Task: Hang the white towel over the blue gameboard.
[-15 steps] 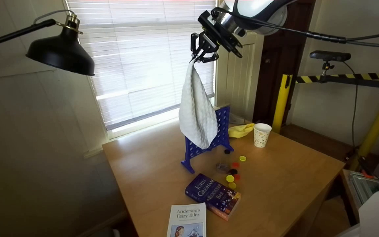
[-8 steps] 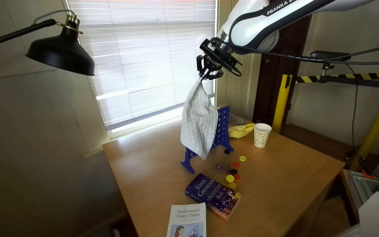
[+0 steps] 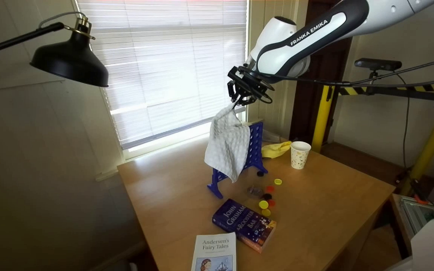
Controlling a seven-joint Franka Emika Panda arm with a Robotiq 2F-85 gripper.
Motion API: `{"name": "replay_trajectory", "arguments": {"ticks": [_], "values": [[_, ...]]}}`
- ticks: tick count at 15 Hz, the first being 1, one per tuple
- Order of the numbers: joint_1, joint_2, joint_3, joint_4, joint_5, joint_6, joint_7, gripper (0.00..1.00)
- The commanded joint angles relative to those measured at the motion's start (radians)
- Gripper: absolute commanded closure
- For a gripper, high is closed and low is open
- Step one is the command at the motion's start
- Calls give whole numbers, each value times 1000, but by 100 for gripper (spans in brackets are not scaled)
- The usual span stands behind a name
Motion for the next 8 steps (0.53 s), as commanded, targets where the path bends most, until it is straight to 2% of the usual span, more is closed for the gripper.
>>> {"name": "replay_trajectory", "arguments": {"ticks": [1, 8], "values": [[30, 59, -43, 42, -33, 27, 44, 99], [47, 102, -65, 41, -24, 29, 21, 99]]}}
